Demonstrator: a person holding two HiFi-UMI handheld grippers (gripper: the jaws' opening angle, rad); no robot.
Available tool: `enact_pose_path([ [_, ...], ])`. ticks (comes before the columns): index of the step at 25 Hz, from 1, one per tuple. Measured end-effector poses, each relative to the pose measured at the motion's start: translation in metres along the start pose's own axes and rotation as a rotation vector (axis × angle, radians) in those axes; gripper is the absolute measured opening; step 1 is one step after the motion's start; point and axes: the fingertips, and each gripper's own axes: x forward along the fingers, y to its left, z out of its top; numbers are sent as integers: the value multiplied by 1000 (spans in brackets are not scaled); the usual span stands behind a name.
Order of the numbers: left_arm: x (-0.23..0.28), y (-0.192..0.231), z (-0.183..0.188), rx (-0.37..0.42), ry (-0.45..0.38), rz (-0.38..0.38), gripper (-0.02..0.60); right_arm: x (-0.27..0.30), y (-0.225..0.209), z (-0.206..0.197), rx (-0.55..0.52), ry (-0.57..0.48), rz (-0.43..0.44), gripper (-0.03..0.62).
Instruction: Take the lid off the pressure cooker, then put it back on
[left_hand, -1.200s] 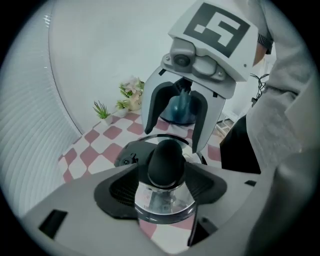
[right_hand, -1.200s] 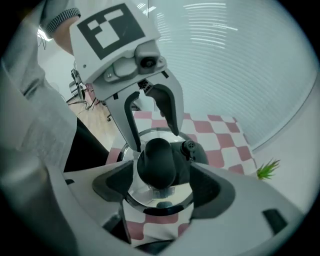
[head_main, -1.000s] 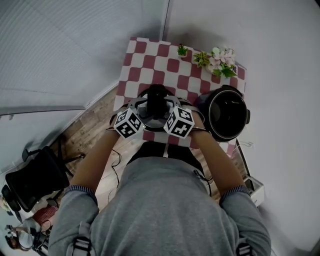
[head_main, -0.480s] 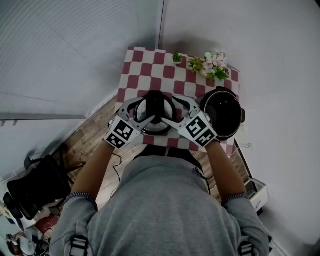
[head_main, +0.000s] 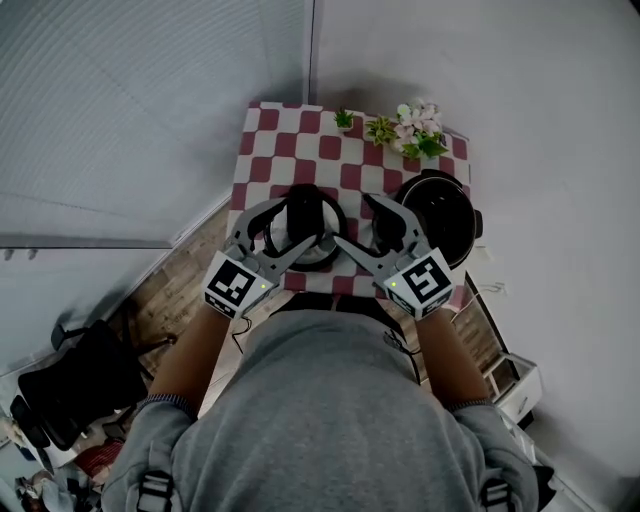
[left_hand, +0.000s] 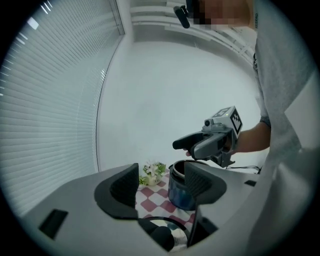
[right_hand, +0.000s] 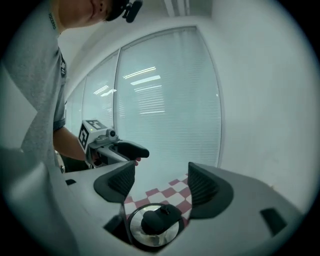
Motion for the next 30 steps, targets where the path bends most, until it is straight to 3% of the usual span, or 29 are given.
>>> enact_pose_path([
  [4,-3,3,12,-2,-80,55,310,-16,-5,10,17,-121,-67,342],
  [8,-3,8,21,5,-131,96,310,-25,-10,14,9,-175,-111,342],
  [14,-3,11,24,-7,-113,118,310,-26,-17,16,-6,-175,-110,342],
  [23,-6,14,37,39,-161,133,310,-22,-20,22,-28,-183,-108,341],
  [30,-7,20,23,31,-117,147,310,-16,-23,17,-34,-166,-92,339],
])
